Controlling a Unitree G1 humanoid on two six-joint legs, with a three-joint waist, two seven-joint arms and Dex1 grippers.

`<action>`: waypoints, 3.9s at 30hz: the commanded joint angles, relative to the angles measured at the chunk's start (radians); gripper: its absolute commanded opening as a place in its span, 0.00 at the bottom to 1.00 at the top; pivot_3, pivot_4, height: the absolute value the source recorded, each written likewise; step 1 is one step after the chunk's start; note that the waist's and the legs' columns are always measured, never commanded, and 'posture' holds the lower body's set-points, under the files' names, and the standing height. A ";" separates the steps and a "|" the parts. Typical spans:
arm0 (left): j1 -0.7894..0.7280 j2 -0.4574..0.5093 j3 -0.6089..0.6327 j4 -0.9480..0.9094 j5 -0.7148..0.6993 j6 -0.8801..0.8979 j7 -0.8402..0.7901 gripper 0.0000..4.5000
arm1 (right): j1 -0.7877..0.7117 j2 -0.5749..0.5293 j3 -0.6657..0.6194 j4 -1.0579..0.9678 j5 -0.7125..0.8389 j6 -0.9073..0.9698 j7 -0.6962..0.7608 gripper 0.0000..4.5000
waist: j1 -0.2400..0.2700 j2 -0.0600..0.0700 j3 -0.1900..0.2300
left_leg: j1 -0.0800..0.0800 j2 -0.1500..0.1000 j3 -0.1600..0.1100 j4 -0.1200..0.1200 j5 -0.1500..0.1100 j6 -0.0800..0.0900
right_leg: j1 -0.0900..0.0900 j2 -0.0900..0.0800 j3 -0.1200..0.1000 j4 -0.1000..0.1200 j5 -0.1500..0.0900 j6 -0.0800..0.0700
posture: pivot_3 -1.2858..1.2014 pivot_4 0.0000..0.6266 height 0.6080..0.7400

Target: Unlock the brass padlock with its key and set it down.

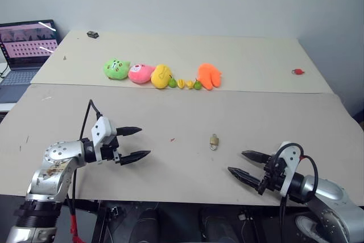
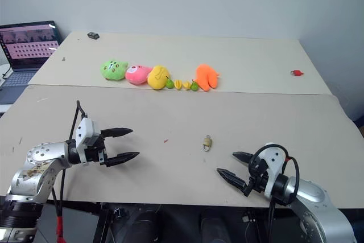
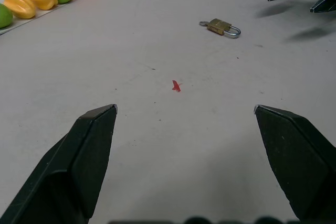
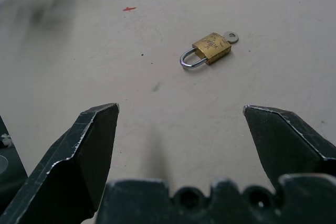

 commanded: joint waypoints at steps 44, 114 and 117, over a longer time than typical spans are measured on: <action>-0.323 -0.129 -0.133 0.061 -0.024 -0.004 -0.139 0.99 | -0.241 0.491 0.326 -0.114 -0.484 0.316 -0.780 1.00 | 0.012 -0.001 -0.001 | -0.002 0.000 -0.002 0.002 0.000 0.000 | -0.001 0.000 -0.002 0.001 0.001 0.001 | 0.52 0.24 0.83; -0.425 -0.130 -0.122 0.111 -0.158 0.382 -0.066 1.00 | -0.295 0.183 0.070 -0.058 -0.185 -0.049 -0.162 0.20 | 0.013 -0.001 -0.001 | -0.002 -0.001 -0.001 0.002 0.000 0.000 | -0.001 0.000 -0.001 0.001 0.001 0.001 | 0.52 0.24 0.83; -0.485 -0.111 -0.149 0.115 -0.237 0.562 -0.127 1.00 | -0.319 0.102 0.049 -0.106 -0.115 -0.030 -0.074 0.20 | 0.015 -0.002 -0.001 | -0.002 -0.001 -0.002 0.002 0.000 0.000 | 0.000 0.000 -0.002 0.001 0.001 0.001 | 0.52 0.24 0.83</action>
